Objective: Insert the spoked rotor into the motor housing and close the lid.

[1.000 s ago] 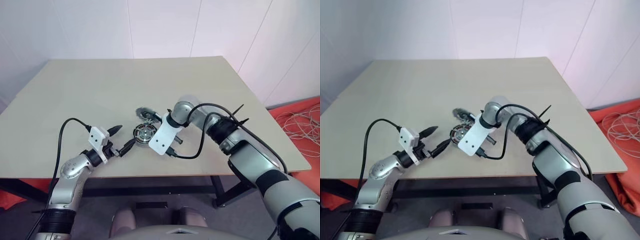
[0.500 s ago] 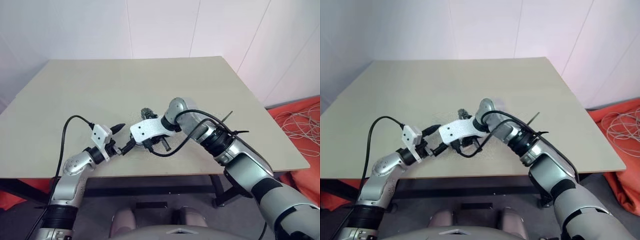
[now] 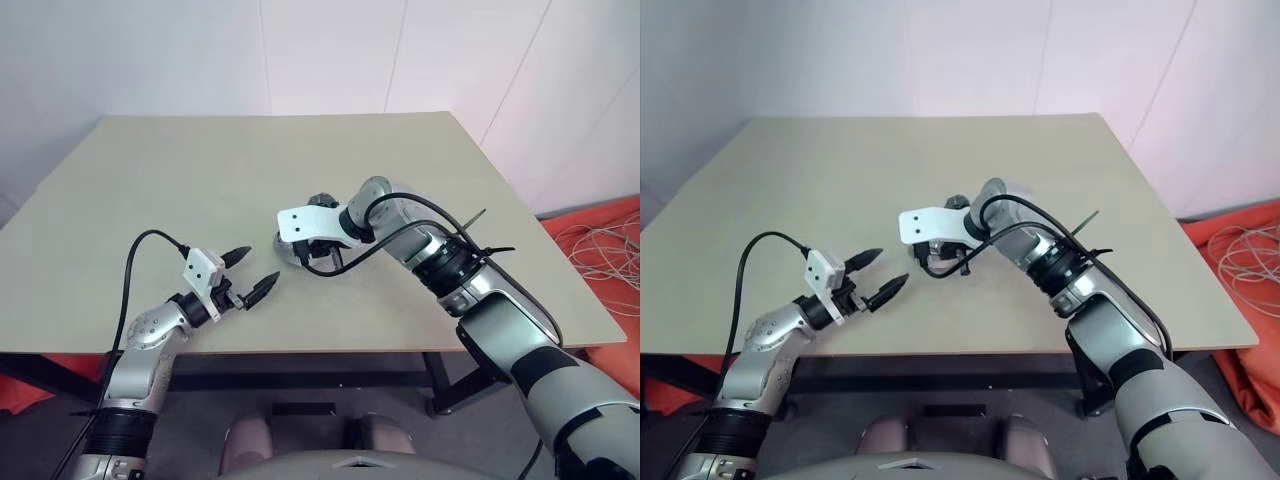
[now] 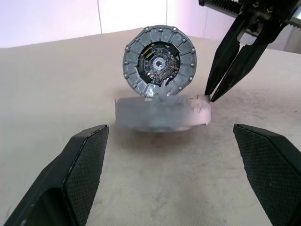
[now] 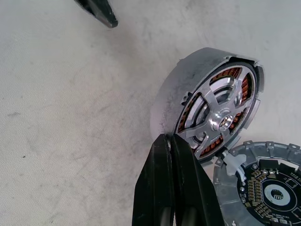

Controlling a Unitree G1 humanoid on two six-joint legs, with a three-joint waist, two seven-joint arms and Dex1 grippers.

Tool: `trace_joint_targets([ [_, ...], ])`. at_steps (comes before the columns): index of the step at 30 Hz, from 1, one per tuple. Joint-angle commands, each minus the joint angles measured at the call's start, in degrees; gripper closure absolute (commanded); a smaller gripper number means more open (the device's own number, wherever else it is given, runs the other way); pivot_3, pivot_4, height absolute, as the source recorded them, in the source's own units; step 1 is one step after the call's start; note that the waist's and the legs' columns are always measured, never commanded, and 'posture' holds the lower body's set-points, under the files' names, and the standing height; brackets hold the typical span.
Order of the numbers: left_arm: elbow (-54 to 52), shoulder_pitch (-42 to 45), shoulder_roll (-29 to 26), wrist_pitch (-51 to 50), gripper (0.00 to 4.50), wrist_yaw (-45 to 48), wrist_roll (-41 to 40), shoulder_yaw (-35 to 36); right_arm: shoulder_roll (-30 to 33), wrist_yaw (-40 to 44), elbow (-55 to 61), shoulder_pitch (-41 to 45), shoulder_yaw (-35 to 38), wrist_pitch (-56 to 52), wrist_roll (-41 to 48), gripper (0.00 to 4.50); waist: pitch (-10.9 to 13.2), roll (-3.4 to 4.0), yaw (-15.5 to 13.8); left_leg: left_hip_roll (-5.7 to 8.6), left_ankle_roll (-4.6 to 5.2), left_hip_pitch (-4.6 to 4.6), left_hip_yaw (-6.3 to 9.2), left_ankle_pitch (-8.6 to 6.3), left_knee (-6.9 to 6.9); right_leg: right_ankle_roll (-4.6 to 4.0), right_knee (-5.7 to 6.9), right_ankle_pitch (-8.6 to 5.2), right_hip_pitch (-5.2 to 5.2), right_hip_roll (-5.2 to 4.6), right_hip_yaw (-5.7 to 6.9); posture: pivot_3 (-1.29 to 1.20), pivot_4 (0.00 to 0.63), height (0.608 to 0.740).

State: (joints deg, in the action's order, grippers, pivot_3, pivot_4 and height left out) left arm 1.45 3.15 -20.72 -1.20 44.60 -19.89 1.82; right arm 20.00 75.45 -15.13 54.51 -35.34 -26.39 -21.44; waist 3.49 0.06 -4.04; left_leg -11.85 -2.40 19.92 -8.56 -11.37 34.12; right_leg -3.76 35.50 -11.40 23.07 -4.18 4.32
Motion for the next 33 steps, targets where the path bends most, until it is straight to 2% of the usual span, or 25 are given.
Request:
trace_joint_targets([
  [1, 0.1, 1.8, -0.2, 1.0, 0.0, 0.4, 0.1, 0.3, 1.4, -0.2, 8.1, -2.2, 2.3, -6.3, 1.2, 4.48, 0.0, 0.0, -0.3, 0.0, 0.01, 0.03, 0.0, 0.0, 0.0, 0.0, -0.02, 0.0, 0.0, 0.0, 0.0, 0.0, 0.0, 0.74],
  [8, 1.4, 2.7, 0.2, 1.3, 0.0, 0.9, 0.3, -0.4, -1.4, -3.3, 11.4, -4.8, 2.4, -15.4, 4.0, 4.48, 0.0, 0.01, -0.4, -0.01, -0.05, -0.07, 0.0, 0.03, 0.0, 0.35, 0.01, -0.2, -0.02, 0.0, 0.0, 0.0, 0.0, 0.74],
  [19, 1.6, 2.7, 0.4, 1.5, 0.0, 0.9, 0.7, -0.3, -7.1, -10.7, 2.0, -2.6, 2.8, -18.7, 7.8, 4.48, 0.0, 0.01, -0.4, 0.0, -0.08, -0.16, 0.01, 0.05, 0.01, 0.36, 0.01, -0.2, -0.11, -0.01, -0.01, 0.0, 0.0, 0.74],
  [27, 1.2, 2.3, 0.1, 1.4, 0.0, 0.9, 0.7, 0.0, -3.2, -9.5, 7.3, -1.6, 2.1, -16.4, 9.6, 4.48, 0.0, 0.02, -0.4, 0.01, -0.08, -0.13, 0.01, 0.04, -0.02, 0.36, 0.0, -0.2, -0.1, -0.01, -0.01, 0.0, 0.0, 0.74],
  [30, 1.3, 2.4, 0.0, 1.3, 0.0, 1.1, 0.6, 0.0, 0.6, -7.0, 12.9, -2.1, 1.0, -15.9, 9.7, 3.88, 0.0, 0.02, -0.5, 0.0, -0.08, -0.14, 0.01, 0.04, -0.02, 0.36, 0.01, -0.2, -0.1, -0.01, -0.01, 0.0, 0.0, 0.74],
  [33, 1.5, 2.7, -0.1, 1.3, 0.0, 1.3, 0.6, 0.0, 3.4, -5.1, 16.8, -2.5, 0.4, -15.4, 10.4, 2.88, 0.0, 0.01, -0.6, 0.01, -0.08, -0.16, 0.0, 0.04, -0.01, 0.37, 0.01, -0.21, -0.12, -0.01, -0.02, 0.0, 0.0, 0.74],
])
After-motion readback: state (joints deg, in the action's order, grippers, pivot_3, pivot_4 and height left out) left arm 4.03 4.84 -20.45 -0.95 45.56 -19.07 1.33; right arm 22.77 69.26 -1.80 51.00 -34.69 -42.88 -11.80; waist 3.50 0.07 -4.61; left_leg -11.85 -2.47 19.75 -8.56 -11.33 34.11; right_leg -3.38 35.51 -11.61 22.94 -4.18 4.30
